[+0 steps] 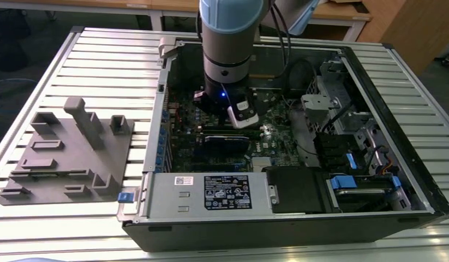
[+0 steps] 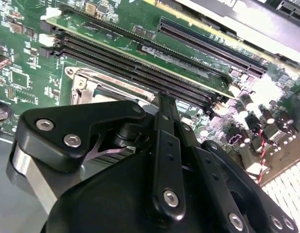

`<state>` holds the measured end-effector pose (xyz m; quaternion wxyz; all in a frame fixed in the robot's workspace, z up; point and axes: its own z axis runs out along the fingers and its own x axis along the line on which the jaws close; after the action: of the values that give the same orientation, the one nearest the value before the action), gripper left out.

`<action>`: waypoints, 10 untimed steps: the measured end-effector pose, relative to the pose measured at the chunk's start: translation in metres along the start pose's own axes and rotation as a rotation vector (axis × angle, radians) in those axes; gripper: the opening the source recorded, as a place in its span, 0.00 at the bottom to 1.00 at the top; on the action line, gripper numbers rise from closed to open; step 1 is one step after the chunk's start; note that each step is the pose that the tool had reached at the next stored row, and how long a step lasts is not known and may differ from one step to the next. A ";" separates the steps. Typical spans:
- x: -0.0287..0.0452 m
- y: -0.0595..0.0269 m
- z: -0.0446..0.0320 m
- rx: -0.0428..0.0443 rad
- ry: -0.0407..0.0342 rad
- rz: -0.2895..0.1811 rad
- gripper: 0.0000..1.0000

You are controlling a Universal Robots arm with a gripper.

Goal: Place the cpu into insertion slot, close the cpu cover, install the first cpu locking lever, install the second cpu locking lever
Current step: 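Install the second cpu locking lever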

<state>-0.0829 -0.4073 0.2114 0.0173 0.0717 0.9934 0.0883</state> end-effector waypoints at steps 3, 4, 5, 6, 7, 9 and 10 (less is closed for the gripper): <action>0.0015 -0.0008 0.0034 -0.0011 0.0002 0.000 0.11; 0.0020 -0.0011 0.0044 -0.0017 0.0003 0.000 0.11; 0.0026 -0.0014 0.0051 -0.0023 0.0005 0.000 0.11; 0.0032 -0.0016 0.0057 -0.0032 0.0007 0.000 0.11; 0.0036 -0.0017 0.0062 -0.0043 0.0007 0.000 0.11; 0.0040 -0.0019 0.0071 -0.0075 0.0012 0.000 0.11; 0.0042 -0.0020 0.0076 -0.0095 0.0015 0.000 0.11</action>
<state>-0.0870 -0.4074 0.2034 0.0169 0.0716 0.9929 0.0931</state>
